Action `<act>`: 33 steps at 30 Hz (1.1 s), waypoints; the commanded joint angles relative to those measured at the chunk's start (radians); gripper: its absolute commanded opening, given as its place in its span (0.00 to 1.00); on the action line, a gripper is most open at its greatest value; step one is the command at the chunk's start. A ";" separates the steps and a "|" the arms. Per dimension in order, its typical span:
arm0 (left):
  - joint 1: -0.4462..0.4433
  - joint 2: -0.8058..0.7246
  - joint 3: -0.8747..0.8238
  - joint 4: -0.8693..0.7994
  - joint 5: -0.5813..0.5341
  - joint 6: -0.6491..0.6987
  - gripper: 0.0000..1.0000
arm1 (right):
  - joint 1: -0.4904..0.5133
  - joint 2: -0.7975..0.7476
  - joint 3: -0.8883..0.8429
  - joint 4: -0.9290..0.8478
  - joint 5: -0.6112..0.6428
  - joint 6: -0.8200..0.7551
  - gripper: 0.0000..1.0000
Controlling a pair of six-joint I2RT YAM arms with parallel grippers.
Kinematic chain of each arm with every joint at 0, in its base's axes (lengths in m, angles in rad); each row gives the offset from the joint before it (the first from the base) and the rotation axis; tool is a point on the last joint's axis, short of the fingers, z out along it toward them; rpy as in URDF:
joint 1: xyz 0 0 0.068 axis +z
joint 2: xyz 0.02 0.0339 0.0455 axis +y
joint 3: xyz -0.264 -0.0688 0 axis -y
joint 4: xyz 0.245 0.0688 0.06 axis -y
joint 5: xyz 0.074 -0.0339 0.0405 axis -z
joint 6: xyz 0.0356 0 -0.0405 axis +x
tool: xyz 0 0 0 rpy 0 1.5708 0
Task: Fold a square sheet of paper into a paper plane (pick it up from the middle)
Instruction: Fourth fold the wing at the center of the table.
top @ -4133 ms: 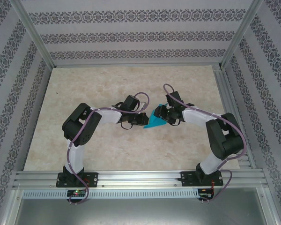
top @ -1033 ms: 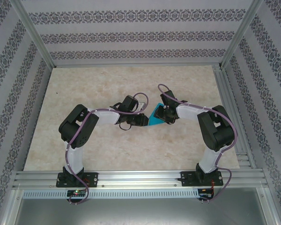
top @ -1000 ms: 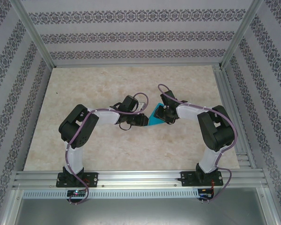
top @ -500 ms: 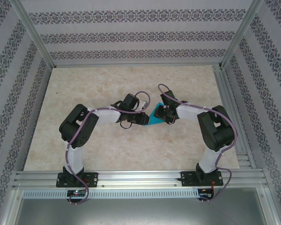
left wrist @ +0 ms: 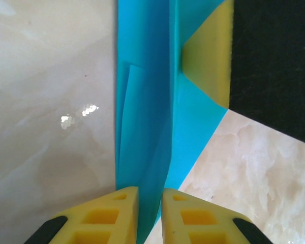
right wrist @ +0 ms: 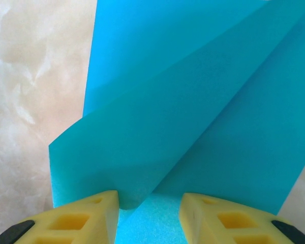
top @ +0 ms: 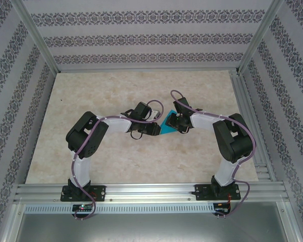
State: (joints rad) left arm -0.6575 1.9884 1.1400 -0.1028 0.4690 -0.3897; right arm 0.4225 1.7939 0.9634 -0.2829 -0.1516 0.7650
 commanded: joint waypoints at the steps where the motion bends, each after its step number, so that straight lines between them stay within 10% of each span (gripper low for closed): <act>1: -0.011 0.012 0.020 -0.029 -0.037 0.033 0.18 | -0.013 0.086 -0.071 -0.101 0.026 0.011 0.41; 33: -0.033 0.038 0.055 -0.090 0.044 -0.106 0.00 | -0.059 -0.033 0.058 -0.137 0.046 -0.170 0.57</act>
State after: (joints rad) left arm -0.6823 2.0048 1.1713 -0.1505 0.4965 -0.4736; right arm 0.3717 1.7454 0.9867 -0.3946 -0.1532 0.6231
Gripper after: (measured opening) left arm 0.052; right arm 0.570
